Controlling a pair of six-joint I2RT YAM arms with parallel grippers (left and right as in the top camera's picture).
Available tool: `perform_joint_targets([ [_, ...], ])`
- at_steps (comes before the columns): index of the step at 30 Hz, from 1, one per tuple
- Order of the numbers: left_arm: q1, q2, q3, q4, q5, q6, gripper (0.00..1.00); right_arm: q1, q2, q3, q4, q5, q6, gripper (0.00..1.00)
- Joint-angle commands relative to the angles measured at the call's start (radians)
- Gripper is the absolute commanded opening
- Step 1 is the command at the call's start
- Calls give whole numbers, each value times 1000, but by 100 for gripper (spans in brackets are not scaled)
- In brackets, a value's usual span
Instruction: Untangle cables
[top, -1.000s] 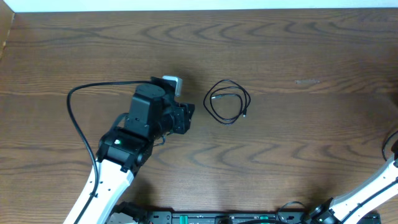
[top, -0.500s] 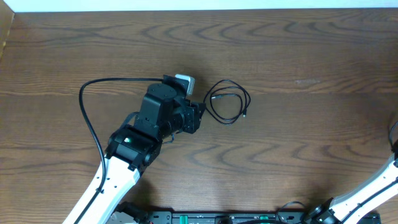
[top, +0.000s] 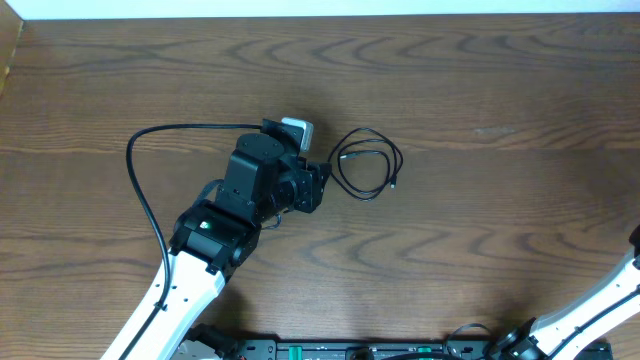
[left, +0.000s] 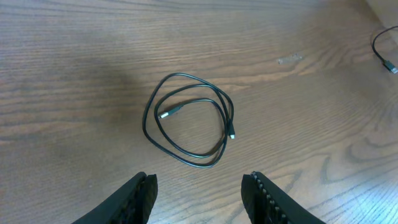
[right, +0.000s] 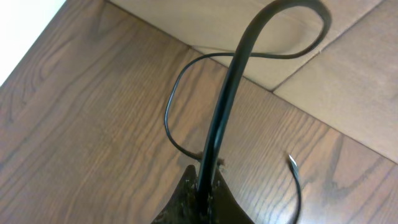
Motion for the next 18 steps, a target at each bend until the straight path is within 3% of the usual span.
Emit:
perform_joint_targets([
  [1,-3,3,-3,6,-7,6,50,-1,-6,16,-34,3,-6,1],
  [18,-3,3,-4,5,-6,6,50,-2,-4,-87,-185,253,190,1],
])
